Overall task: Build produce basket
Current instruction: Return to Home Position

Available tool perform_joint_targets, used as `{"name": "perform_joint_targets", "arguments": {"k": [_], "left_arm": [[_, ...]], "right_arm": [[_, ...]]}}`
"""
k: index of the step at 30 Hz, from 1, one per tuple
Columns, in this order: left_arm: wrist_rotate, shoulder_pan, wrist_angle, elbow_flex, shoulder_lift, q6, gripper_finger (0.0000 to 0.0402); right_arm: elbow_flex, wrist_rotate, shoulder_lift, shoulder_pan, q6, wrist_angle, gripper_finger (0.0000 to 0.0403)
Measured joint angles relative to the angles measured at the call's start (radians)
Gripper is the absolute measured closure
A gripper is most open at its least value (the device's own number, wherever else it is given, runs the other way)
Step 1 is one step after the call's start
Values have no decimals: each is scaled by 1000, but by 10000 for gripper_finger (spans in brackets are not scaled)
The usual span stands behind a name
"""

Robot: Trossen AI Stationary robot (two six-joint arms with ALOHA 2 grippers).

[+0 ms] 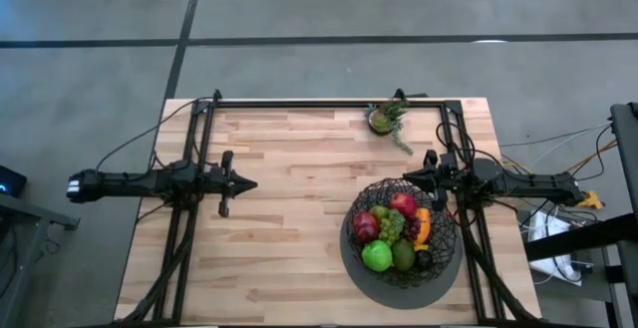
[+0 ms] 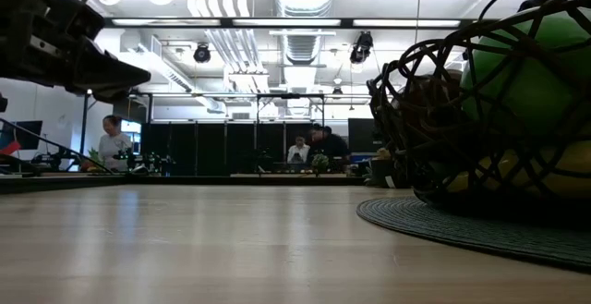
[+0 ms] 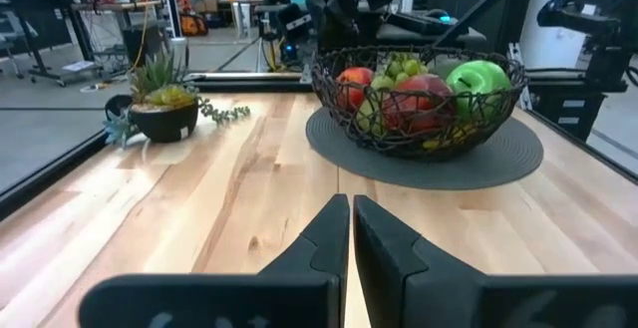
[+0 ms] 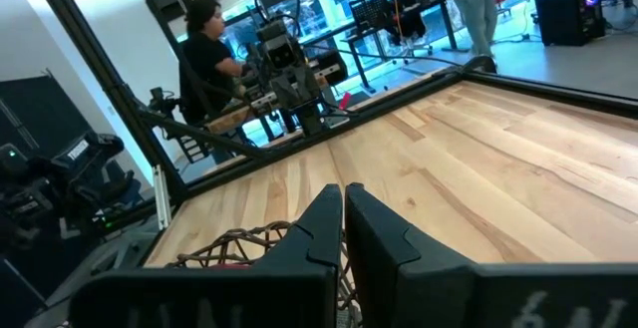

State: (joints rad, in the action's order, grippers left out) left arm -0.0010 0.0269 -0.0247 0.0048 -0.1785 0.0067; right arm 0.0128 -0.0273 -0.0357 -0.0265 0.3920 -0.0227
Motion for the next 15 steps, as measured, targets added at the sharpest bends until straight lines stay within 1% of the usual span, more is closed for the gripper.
{"name": "perform_joint_targets", "arguments": {"k": [9,12,15], "left_arm": [[0,0,-1,0,-30,0,400],[0,0,-2,0,-38,0,400],[0,0,-2,0,-43,0,400]], "right_arm": [[1,1,0,0,-12,4,394],[2,2,-3,0,-164,12,394],[1,1,-8,0,-270,6,394]]}}
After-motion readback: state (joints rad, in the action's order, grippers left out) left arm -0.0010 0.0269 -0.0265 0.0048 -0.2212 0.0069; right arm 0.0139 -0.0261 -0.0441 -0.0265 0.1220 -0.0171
